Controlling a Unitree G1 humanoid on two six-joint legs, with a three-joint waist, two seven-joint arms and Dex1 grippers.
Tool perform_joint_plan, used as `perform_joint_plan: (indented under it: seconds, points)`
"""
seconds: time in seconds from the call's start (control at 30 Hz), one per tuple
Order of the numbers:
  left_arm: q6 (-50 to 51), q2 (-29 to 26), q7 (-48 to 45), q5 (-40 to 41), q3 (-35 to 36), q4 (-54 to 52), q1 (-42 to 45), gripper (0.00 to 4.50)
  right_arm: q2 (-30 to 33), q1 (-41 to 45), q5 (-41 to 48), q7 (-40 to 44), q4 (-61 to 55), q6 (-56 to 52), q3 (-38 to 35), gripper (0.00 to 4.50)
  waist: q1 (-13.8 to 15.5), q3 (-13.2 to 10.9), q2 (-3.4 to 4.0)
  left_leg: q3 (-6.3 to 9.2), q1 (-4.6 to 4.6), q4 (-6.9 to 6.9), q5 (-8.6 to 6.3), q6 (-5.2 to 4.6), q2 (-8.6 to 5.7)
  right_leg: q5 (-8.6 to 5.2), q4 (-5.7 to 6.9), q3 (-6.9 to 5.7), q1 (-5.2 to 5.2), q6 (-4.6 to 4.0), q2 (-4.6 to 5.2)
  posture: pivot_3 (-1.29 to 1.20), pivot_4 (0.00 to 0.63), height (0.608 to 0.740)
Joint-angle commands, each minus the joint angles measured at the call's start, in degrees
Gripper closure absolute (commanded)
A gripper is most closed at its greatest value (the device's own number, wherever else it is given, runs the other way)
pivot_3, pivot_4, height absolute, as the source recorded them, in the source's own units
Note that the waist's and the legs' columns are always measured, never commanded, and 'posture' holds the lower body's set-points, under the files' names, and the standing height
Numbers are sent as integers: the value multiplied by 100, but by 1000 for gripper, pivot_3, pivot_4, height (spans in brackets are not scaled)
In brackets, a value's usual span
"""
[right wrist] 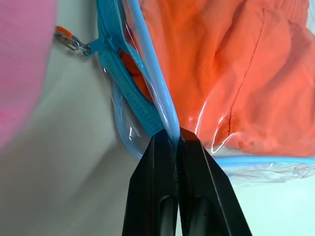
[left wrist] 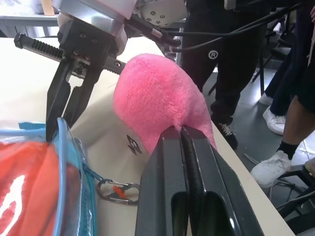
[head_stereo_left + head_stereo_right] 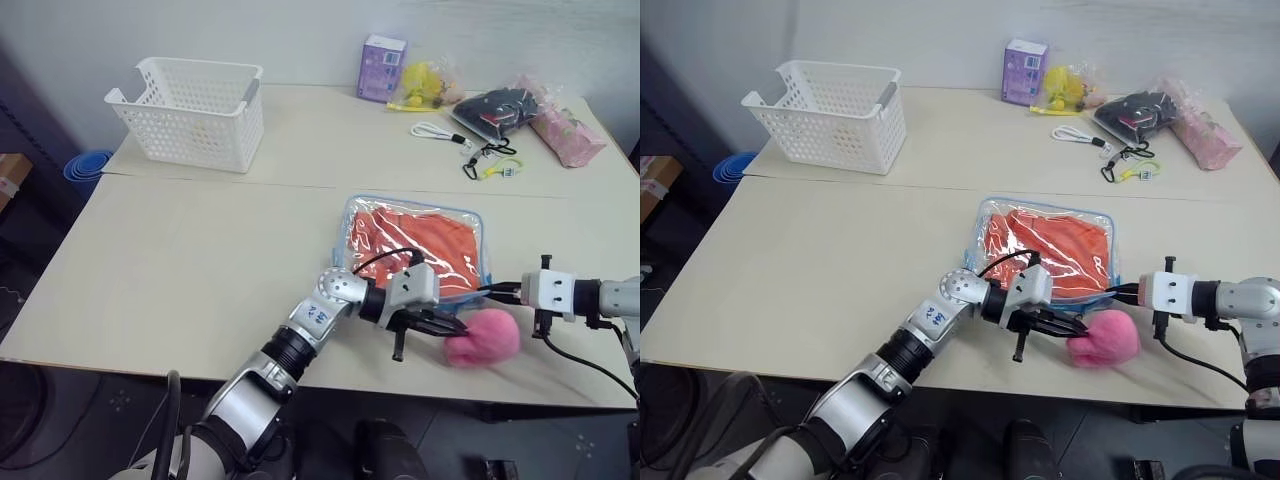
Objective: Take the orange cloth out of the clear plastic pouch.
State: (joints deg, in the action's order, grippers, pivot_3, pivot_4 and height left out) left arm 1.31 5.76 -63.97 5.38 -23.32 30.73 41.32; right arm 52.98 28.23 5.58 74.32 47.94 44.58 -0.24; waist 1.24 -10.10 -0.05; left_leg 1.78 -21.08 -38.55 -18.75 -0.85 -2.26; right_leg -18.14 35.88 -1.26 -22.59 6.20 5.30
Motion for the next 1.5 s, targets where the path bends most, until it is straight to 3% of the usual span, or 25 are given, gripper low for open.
perform_joint_plan:
  seconds: [0.03,0.1,0.23,0.43,0.8,0.97,1.13,1.23,1.37,1.47,1.5]
  points:
    - [113,-483,-178,287,317,-738,-213,4460,43,-47,51,-73,105,45,-93,4500,-13,0,0,0,0,0,0,0,1,0,1,1,-1,0,0,0,150,740]
    - [297,-852,-294,426,455,-1095,-352,4460,67,-63,59,-79,146,80,-103,4500,-21,1,1,1,2,0,1,3,4,0,4,1,-1,0,-2,0,150,740]
    - [774,-2282,-909,921,1065,-1938,-852,4460,142,-78,57,-68,369,256,-135,4500,-53,1,3,4,1,0,1,4,4,0,5,1,-1,0,-1,0,150,740]
    - [1125,-3720,-1296,1279,1828,-1875,-1218,4460,177,-42,46,-36,567,461,-117,4500,-33,1,3,26,-3,-11,0,2,0,0,0,-11,8,0,5,0,150,740]
    - [649,-4877,-1195,1299,2913,-362,-1196,4460,161,-9,25,-163,653,647,-121,4500,-144,1,4,31,-5,2,-1,3,1,0,3,-16,2,0,4,0,150,740]
    - [1013,-5033,-1252,1607,3234,-293,-1168,4460,108,-227,351,82,463,561,-192,4500,-127,1,4,32,-4,6,-1,3,0,0,3,-17,1,0,5,0,150,740]
    - [977,-4799,-1169,1680,3103,-1160,-1158,3052,-52,-859,1619,710,-722,-944,-534,4500,-126,0,4,41,-10,5,-1,3,0,0,3,-21,3,0,8,0,150,740]
    - [863,-4564,-1215,1671,2839,-1822,-1071,2103,-34,-1269,1868,585,-1460,-1298,-757,3821,-124,0,4,40,-11,3,-1,3,0,0,4,-21,2,0,8,0,150,740]
    - [567,-3923,-1150,1480,2167,-2416,-761,859,153,-2161,2171,388,-2450,-1839,-1314,2504,-54,1,5,42,-12,3,-1,5,0,0,2,-24,3,0,7,0,150,740]
    - [-126,-3325,-869,943,1622,-2173,-520,15,214,-2968,2356,210,-3196,-2154,-1894,1472,26,2,7,39,-14,1,-3,2,-7,0,-1,-23,4,0,10,0,150,740]
    - [-349,-3160,-833,779,1447,-2023,-447,0,174,-3215,2447,101,-3509,-2299,-2088,1133,28,2,7,36,-13,1,-3,1,-8,0,-1,-21,5,0,8,0,150,740]
